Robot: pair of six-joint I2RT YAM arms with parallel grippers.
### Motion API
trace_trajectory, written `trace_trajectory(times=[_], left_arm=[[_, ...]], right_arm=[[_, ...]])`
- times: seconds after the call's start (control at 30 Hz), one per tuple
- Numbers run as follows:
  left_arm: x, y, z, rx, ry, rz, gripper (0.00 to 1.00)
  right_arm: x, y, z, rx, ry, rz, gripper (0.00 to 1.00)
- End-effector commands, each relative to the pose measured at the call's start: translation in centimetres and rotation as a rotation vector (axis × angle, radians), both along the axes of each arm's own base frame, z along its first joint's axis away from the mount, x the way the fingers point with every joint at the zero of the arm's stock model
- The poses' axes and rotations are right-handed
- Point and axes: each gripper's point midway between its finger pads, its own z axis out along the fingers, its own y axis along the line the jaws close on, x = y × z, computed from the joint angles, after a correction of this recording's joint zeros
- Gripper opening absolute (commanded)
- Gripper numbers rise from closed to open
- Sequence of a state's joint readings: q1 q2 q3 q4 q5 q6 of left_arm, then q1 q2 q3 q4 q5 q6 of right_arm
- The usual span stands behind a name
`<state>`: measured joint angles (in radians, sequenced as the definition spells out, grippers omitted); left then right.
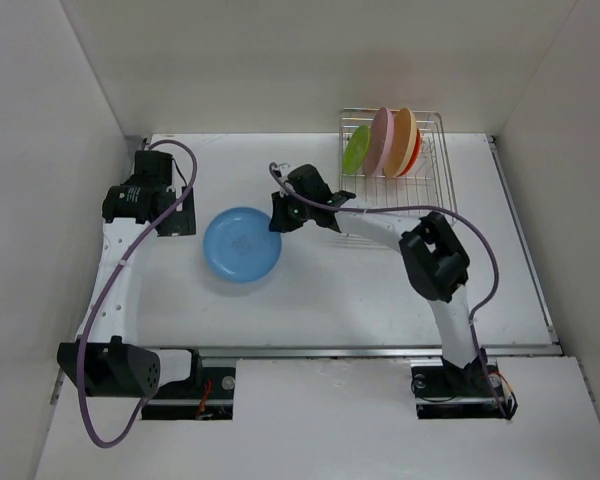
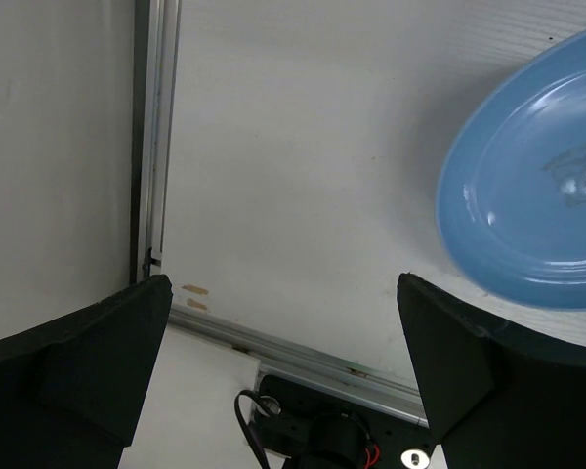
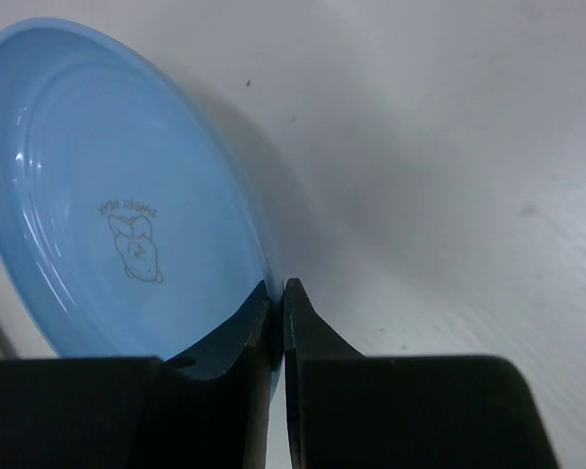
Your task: Unload the plates from the dish rack
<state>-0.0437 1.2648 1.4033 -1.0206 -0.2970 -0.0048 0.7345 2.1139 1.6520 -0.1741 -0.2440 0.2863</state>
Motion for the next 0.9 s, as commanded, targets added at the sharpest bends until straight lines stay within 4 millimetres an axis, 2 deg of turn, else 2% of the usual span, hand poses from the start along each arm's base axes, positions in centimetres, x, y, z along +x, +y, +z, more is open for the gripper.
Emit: trace_trajectory(times=[0.0, 0.03, 0.07, 0.2, 0.23, 0.27, 0.3, 0.37, 0.4, 0.43, 0.47, 0.5, 0.53, 0.57, 0.6, 0.63, 0.67, 0.7, 0.73, 0.8, 0.83, 0.87], left_arm=[[-0.2, 0.4, 1.5, 0.014, -0.049, 0.017, 1.00], [-0.2, 0.4, 1.5, 0.014, -0.049, 0.017, 1.00], [-0.2, 0.4, 1.5, 0.014, -0.049, 0.017, 1.00], [-0.1, 0.3, 1.4, 0.006, -0.049, 0.012, 1.00], [-0.1, 0.3, 1.4, 0.006, -0.049, 0.012, 1.00], [0.0, 0.3, 1.2, 0.006, -0.040, 0.012, 1.00], [0.0, 0.3, 1.2, 0.006, -0.040, 0.012, 1.00], [0.0, 0.4, 1.1, -0.001, -0.039, 0.017, 1.00], [0.0, 0.4, 1.1, -0.001, -0.039, 0.016, 1.00], [0.0, 0.4, 1.1, -0.001, -0.039, 0.016, 1.00], [0.0, 0.4, 1.1, -0.001, -0.039, 0.016, 1.00], [0.0, 0.4, 1.1, -0.001, -0.039, 0.016, 1.00], [0.0, 0.4, 1.1, -0.001, -0.039, 0.016, 1.00], [0.0, 0.4, 1.1, -0.001, -0.039, 0.016, 1.00], [0.0, 0.4, 1.1, -0.001, -0.039, 0.016, 1.00], [0.0, 0.4, 1.1, -0.001, -0.039, 0.016, 1.00], [0.0, 0.4, 1.1, -0.001, -0.039, 0.016, 1.00], [0.0, 0.4, 1.1, -0.001, -0.039, 0.016, 1.00], [0.1, 0.4, 0.9, -0.001, -0.030, 0.016, 1.00], [0.2, 0.4, 1.2, -0.001, -0.039, 0.016, 1.00], [0.2, 0.2, 1.2, -0.009, -0.039, 0.012, 1.00], [0.2, 0.2, 1.2, -0.009, -0.039, 0.011, 1.00]], right_arm=[[-1.6, 3.8, 3.6, 0.212, 0.117, 0.132, 0.00], [-1.2, 3.7, 2.9, 0.220, 0.141, 0.124, 0.00], [-1.3, 4.0, 1.2, 0.214, 0.182, 0.123, 0.00], [-1.7, 4.2, -0.3, 0.210, 0.240, 0.130, 0.19], [-1.7, 4.2, -0.3, 0.210, 0.240, 0.130, 0.34], [-1.9, 3.7, -0.8, 0.189, 0.246, 0.108, 0.41], [-1.8, 3.5, 0.4, 0.196, 0.223, 0.099, 0.47], [-0.9, 2.2, 1.4, 0.164, 0.174, 0.055, 0.56], [-1.1, 1.5, 2.9, 0.144, 0.153, 0.041, 0.58], [-0.9, 0.8, 3.5, 0.115, 0.115, 0.034, 0.58], [0.6, -0.6, 4.8, 0.086, 0.060, -0.036, 0.59], [0.9, -1.5, 5.9, 0.065, 0.027, -0.073, 0.59], [1.5, -3.4, 8.9, 0.065, -0.018, -0.134, 0.59], [2.1, -5.1, 10.3, 0.052, -0.050, -0.193, 0.60], [4.0, -8.4, 11.2, 0.017, -0.098, -0.317, 0.62], [4.1, -10.7, 14.9, 0.042, -0.160, -0.378, 0.62], [4.7, -12.7, 16.4, 0.043, -0.196, -0.440, 0.62], [5.6, -15.8, 17.6, 0.034, -0.225, -0.525, 0.62], [5.8, -19.2, 19.8, 0.023, -0.288, -0.639, 0.62], [6.5, -23.7, 21.0, -0.013, -0.339, -0.789, 0.62], [7.3, -27.9, 21.4, -0.056, -0.370, -0.924, 0.62], [7.6, -29.8, 21.9, -0.068, -0.385, -0.983, 0.60]])
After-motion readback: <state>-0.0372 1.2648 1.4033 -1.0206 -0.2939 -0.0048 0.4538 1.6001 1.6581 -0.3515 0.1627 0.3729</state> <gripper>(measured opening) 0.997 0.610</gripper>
